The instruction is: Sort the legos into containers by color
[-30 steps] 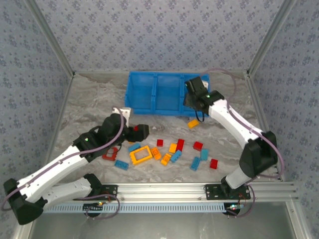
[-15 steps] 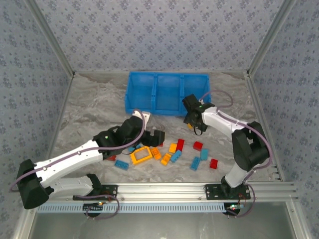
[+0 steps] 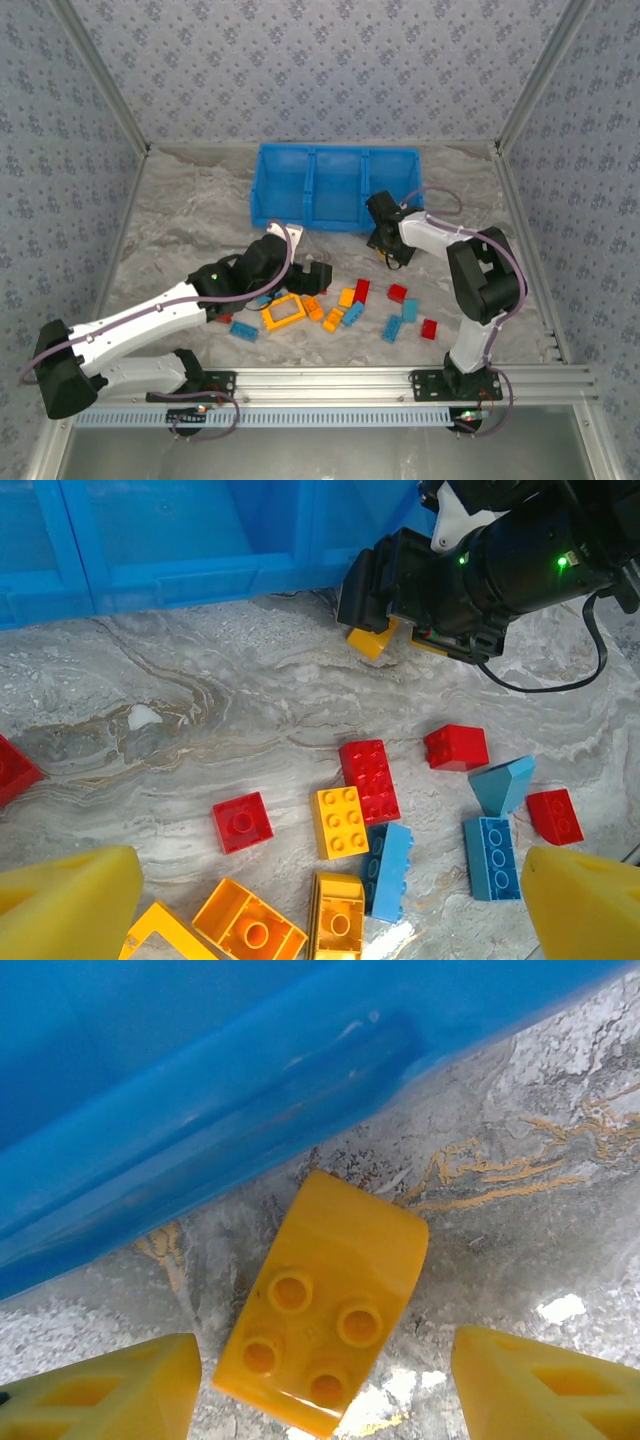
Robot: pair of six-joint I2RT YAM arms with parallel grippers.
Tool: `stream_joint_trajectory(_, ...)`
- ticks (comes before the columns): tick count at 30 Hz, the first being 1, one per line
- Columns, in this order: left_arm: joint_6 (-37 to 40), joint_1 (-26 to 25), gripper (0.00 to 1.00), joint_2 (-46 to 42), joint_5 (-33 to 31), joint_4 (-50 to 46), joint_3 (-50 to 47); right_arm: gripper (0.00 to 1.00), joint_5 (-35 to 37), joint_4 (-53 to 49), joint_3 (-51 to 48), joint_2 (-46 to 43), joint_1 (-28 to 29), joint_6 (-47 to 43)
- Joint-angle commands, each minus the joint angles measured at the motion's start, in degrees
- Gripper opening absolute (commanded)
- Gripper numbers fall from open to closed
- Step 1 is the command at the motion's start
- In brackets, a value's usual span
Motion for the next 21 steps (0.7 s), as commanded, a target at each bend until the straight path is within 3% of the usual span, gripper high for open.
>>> stream_joint_trajectory(1, 0.73, -0.49, 0.97, 0.25, -0.78, 0.94, 1.52, 0.65, 0.32, -0.16, 1.07, 1.19, -0.36, 1.64)
stream_joint_trajectory(13, 0.64, -0.56, 0.97, -0.08, -0.51, 0.37, 1.49, 0.30, 4.53, 0.06, -3.95, -5.03, 1.60, -0.60)
stream_joint_trajectory(21, 0.39, -0.93, 0.97, 0.33, -0.77, 0.37, 3.58, 0.29, 9.10, -2.78, -1.67, -16.12, 3.87, -11.58)
